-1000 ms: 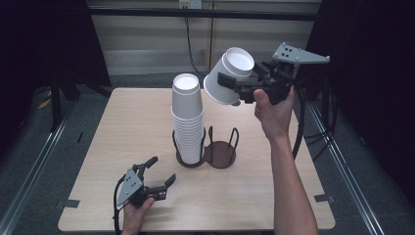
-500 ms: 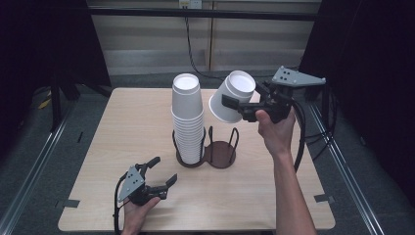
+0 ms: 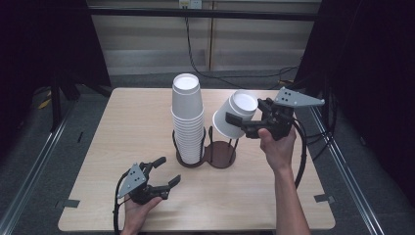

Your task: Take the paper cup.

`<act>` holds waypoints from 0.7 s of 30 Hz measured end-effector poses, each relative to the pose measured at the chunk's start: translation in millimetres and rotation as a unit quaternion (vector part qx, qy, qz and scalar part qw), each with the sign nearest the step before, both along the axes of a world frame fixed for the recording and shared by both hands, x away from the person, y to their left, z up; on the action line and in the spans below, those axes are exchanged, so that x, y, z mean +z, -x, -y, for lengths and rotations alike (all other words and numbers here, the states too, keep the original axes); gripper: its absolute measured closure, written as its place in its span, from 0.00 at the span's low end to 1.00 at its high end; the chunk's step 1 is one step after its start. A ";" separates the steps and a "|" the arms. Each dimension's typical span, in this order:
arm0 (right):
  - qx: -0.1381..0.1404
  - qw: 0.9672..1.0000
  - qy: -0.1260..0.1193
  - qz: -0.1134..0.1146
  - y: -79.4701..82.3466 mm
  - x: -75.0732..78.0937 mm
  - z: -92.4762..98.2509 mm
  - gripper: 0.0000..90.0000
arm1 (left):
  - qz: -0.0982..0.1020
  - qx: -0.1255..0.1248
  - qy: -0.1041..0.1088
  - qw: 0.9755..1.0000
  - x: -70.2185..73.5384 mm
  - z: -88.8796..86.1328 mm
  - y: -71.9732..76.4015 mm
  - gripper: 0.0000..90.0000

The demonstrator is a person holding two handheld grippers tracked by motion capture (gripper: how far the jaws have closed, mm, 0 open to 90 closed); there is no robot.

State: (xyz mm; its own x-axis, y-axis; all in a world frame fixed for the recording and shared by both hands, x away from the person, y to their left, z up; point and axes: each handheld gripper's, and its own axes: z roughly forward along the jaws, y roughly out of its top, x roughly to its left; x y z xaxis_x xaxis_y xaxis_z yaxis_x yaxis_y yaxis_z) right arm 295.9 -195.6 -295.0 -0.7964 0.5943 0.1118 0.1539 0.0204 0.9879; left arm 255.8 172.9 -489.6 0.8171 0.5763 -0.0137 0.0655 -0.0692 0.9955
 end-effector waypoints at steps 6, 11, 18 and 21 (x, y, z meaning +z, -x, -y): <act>0.012 1.000 -0.001 -0.007 4.9 -13.6 -3.6 0.24 | 0.002 -0.005 0.003 1.000 5.6 1.2 1.6 0.22; 0.015 1.000 0.001 -0.006 12.5 -22.5 -7.1 0.24 | -0.003 -0.013 -0.005 1.000 9.8 1.1 1.9 0.24; 0.020 1.000 0.001 -0.008 22.3 -36.9 -12.5 0.24 | 0.002 -0.029 -0.002 1.000 14.1 4.4 2.6 0.23; 0.022 1.000 0.000 -0.007 25.6 -42.4 -14.7 0.23 | 0.010 -0.034 -0.010 0.999 16.5 6.5 1.9 0.22</act>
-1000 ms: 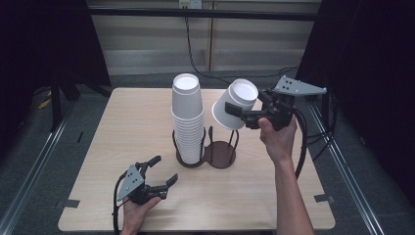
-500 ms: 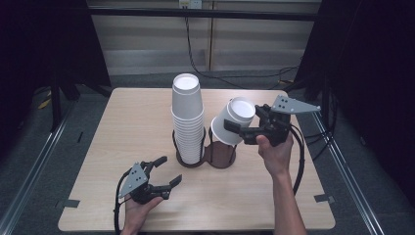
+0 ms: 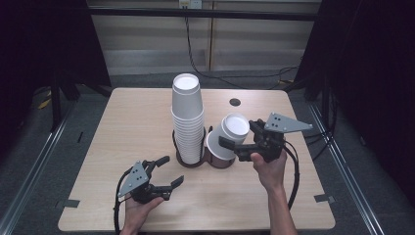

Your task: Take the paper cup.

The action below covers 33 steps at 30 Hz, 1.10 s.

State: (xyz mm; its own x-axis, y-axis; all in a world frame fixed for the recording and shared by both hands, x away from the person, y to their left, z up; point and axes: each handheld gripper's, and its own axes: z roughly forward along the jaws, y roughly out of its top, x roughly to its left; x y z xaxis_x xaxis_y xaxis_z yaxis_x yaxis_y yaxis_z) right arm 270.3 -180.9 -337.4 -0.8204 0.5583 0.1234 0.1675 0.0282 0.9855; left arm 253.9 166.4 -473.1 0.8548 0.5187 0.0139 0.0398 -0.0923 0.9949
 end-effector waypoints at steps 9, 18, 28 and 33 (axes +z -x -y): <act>0.024 0.999 0.009 -0.020 6.8 -24.9 -15.2 0.24 | -0.005 -0.020 0.001 1.000 2.4 4.1 3.4 0.22; 0.041 0.999 0.005 -0.035 11.7 -46.8 -28.7 0.23 | -0.003 -0.035 0.011 0.999 4.9 5.9 6.3 0.18; 0.055 0.997 0.006 -0.045 14.8 -65.7 -38.4 0.24 | 0.000 -0.056 0.006 0.998 7.8 12.3 9.1 0.17; 0.061 0.997 0.010 -0.049 15.2 -72.1 -43.9 0.24 | 0.001 -0.067 0.003 0.998 7.9 14.7 10.0 0.17</act>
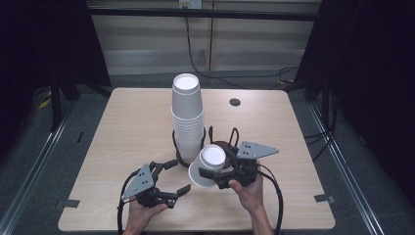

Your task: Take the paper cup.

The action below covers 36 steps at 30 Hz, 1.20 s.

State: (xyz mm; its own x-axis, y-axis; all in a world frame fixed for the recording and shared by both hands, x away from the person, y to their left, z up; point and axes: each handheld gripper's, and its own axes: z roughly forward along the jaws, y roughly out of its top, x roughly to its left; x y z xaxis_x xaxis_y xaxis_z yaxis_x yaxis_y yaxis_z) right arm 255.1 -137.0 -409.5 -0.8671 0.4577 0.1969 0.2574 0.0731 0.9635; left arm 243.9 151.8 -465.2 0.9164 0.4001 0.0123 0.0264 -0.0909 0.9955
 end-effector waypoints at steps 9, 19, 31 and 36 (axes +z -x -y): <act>0.021 1.000 -0.001 -0.008 -0.1 -7.7 -12.7 0.24 | 0.000 -0.028 -0.007 1.000 2.2 4.8 1.8 0.17; 0.037 0.999 -0.003 -0.021 -0.6 -20.8 -22.7 0.24 | -0.011 -0.046 -0.014 0.999 -3.4 13.0 -0.5 0.16; 0.057 0.998 -0.020 -0.025 -1.2 -24.2 -33.6 0.24 | -0.019 -0.046 -0.006 0.999 -6.1 15.4 -0.9 0.12; 0.063 0.998 -0.021 -0.023 -0.8 -24.0 -36.9 0.24 | -0.027 -0.057 -0.007 0.998 -8.2 14.8 -3.5 0.11</act>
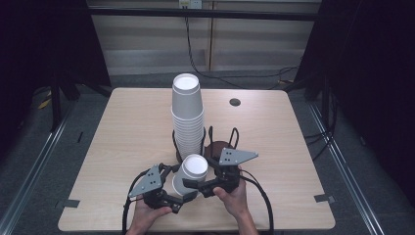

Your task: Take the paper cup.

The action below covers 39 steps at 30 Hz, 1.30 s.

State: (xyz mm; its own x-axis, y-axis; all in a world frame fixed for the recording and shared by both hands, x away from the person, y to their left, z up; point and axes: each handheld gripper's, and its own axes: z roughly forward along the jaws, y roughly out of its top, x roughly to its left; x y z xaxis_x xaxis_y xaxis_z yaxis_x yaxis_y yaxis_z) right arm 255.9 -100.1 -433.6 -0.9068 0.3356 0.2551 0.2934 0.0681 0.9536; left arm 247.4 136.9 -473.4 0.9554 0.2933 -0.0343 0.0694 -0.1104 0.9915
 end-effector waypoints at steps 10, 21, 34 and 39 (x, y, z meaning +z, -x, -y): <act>0.006 1.000 0.005 -0.005 -1.1 -2.3 0.8 0.23 | -0.006 -0.007 -0.006 1.000 -1.0 -0.2 -0.4 0.15; 0.001 1.000 0.018 -0.013 -3.2 -5.0 -1.3 0.15 | -0.006 -0.002 -0.018 1.000 -0.3 -2.2 -1.9 0.17; -0.007 1.000 0.016 -0.003 -0.9 -0.2 13.1 0.14 | -0.021 0.014 -0.036 0.999 0.5 -12.8 -8.0 0.17; -0.002 1.000 0.027 0.000 0.8 3.4 18.5 0.14 | -0.010 0.022 -0.049 0.999 5.4 -16.4 -8.1 0.16</act>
